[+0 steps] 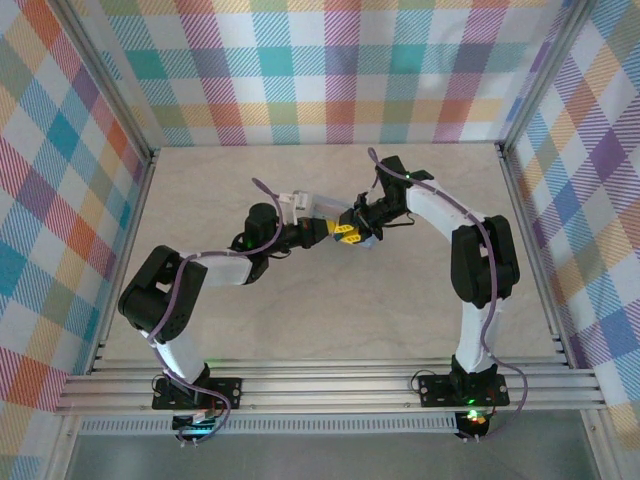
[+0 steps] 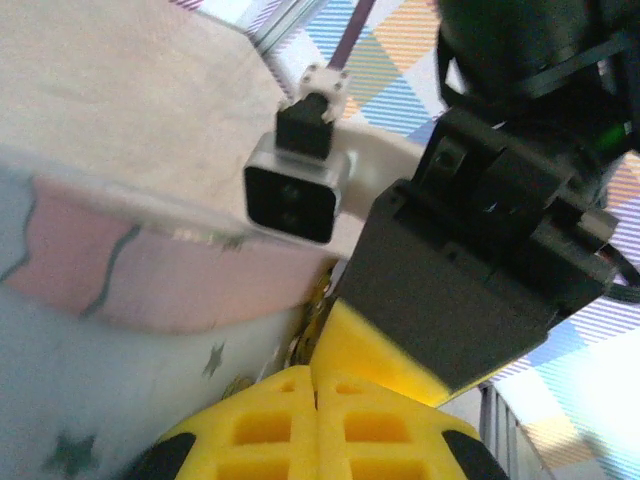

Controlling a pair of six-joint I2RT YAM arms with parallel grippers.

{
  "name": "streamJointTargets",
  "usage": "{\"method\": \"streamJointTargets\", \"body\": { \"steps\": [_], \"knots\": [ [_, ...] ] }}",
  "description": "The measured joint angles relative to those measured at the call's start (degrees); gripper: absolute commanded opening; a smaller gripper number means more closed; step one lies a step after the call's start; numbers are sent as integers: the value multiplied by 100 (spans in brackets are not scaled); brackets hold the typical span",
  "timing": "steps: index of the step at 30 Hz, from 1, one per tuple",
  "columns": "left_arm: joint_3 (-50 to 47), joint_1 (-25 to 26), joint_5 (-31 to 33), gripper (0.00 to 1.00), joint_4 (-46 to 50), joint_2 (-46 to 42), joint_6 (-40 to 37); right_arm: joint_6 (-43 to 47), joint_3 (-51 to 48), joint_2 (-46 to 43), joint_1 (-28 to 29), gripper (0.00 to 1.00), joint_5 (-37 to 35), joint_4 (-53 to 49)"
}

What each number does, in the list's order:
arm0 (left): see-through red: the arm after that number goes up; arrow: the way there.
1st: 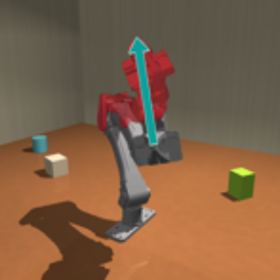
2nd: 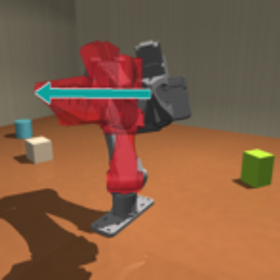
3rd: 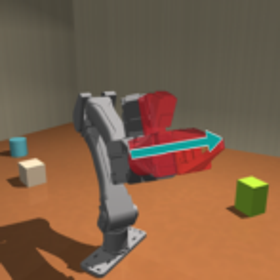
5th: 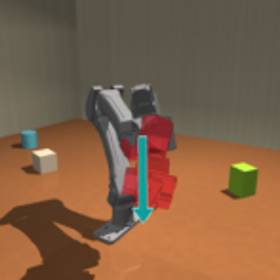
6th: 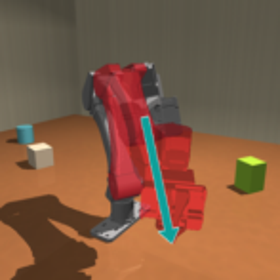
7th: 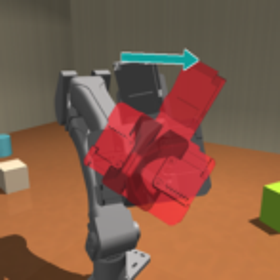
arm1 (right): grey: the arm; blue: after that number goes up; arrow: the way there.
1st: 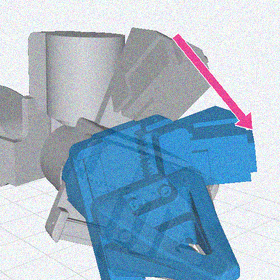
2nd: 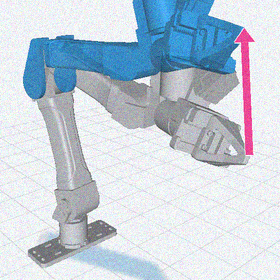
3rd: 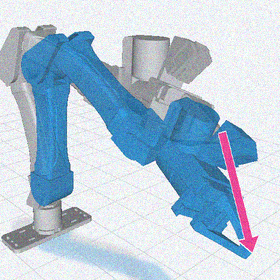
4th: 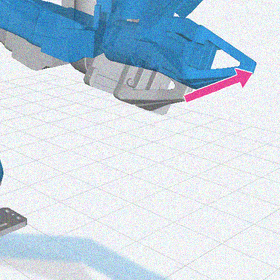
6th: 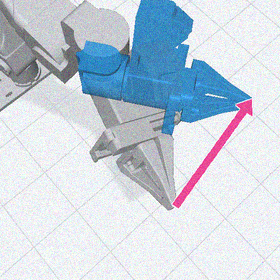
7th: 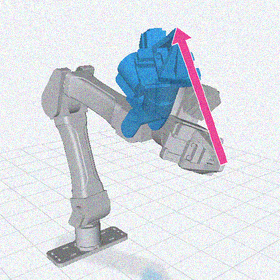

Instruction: Unlock the padlock with the key

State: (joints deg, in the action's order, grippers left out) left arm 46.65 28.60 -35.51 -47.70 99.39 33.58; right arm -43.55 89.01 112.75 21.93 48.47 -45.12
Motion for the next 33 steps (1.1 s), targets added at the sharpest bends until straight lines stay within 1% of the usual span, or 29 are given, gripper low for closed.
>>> {"method": "streamJointTargets", "body": {
  "steps": [6, 9, 12, 17, 20, 25, 28, 29, 32, 33],
  "knots": [
    [48, -20, -46, 0, -114, 39, 7, -20, 0, 0, 0, 0, 11, -31],
    [37, -20, -15, 0, -55, -20, 2, -15, 0, -9, 44, 0, -131, -74],
    [-74, -15, 105, 0, 109, -247, -17, -22, -31, -68, 151, 0, -378, -55],
    [-382, -59, 398, 0, 490, -949, -39, 7, -153, -127, 389, 0, -861, 203],
    [-592, -107, 566, 0, 920, -1401, -48, 120, -376, -127, 529, 0, -1182, 638],
    [-813, -262, 890, 0, 2006, -2186, -136, 358, -1102, -199, 708, 1, -1676, 1939],
    [-815, -313, 1036, 0, 2656, -2588, -195, 472, -1414, -166, 798, 10, -1899, 2531],
    [-815, -319, 1069, 0, 2822, -2682, -208, 511, -1467, -155, 828, 14, -1963, 2669],
    [-813, -332, 1119, 0, 3309, -2889, -236, 562, -1596, -131, 907, 31, -2144, 2975],
    [-813, -332, 1119, 0, 3462, -2916, -236, 584, -1646, -131, 929, 34, -2197, 3060]
  ]
}}
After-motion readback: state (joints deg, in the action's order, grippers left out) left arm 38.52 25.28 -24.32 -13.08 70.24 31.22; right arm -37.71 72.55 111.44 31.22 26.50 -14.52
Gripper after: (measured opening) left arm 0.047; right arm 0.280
